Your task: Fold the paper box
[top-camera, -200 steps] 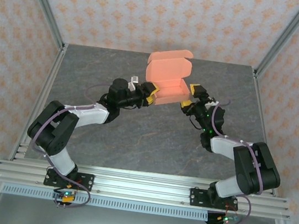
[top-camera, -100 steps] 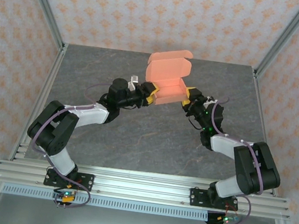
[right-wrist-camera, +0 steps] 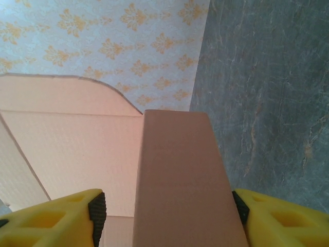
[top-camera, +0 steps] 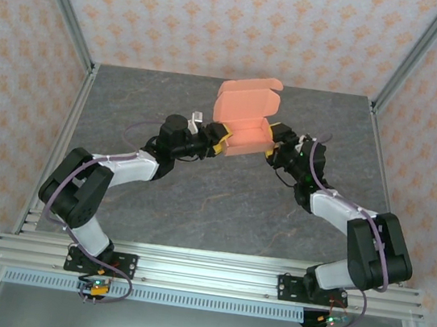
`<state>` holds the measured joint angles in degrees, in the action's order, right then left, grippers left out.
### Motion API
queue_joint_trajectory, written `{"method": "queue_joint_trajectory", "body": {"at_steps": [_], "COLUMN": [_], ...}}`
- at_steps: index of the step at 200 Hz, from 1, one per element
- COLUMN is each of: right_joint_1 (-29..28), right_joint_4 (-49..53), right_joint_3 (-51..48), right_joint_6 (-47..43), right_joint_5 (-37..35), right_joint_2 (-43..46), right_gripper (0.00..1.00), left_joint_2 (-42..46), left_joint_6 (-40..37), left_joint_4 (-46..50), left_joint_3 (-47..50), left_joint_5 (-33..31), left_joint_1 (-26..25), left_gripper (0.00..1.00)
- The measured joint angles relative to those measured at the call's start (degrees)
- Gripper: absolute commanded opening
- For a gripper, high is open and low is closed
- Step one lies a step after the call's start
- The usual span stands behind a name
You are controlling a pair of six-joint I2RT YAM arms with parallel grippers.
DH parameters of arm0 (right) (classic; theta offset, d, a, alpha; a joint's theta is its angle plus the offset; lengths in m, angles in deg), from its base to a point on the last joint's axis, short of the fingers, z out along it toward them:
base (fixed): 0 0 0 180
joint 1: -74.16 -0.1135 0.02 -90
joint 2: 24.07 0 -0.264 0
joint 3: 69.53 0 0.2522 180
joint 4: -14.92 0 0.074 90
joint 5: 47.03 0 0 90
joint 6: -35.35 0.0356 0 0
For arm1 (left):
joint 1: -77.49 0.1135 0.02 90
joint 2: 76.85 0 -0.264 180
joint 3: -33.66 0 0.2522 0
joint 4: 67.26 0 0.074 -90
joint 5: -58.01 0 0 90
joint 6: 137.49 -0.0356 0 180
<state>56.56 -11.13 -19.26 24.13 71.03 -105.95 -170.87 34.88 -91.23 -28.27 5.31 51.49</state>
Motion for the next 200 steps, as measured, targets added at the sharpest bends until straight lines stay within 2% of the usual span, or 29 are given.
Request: {"method": "queue_joint_trajectory", "body": {"at_steps": [103,173,200], "right_joint_1": [0.5,0.8,0.8], "right_joint_4": [-0.7,-1.0,-1.0], "right_joint_3": [3.6,3.6,3.6], "right_joint_6": [2.9,5.0,5.8], "right_joint_5": [1.0,0.0,-0.3], "right_joint_2": [-5.6,-5.7,-5.7], "right_gripper": [0.68,0.68,0.62], "left_joint_2": [0.5,1.4,1.4], "left_joint_6": [0.0,0.1,0.1], "left_joint_4": [0.0,0.0,-0.1], "left_joint_3": [0.0,1.1,1.1], "left_joint_5": [1.0,0.8,0.8], "left_joint_1": [-0.5,-0.5,-0.5], "left_gripper": [0.34,0.34,0.34]}}
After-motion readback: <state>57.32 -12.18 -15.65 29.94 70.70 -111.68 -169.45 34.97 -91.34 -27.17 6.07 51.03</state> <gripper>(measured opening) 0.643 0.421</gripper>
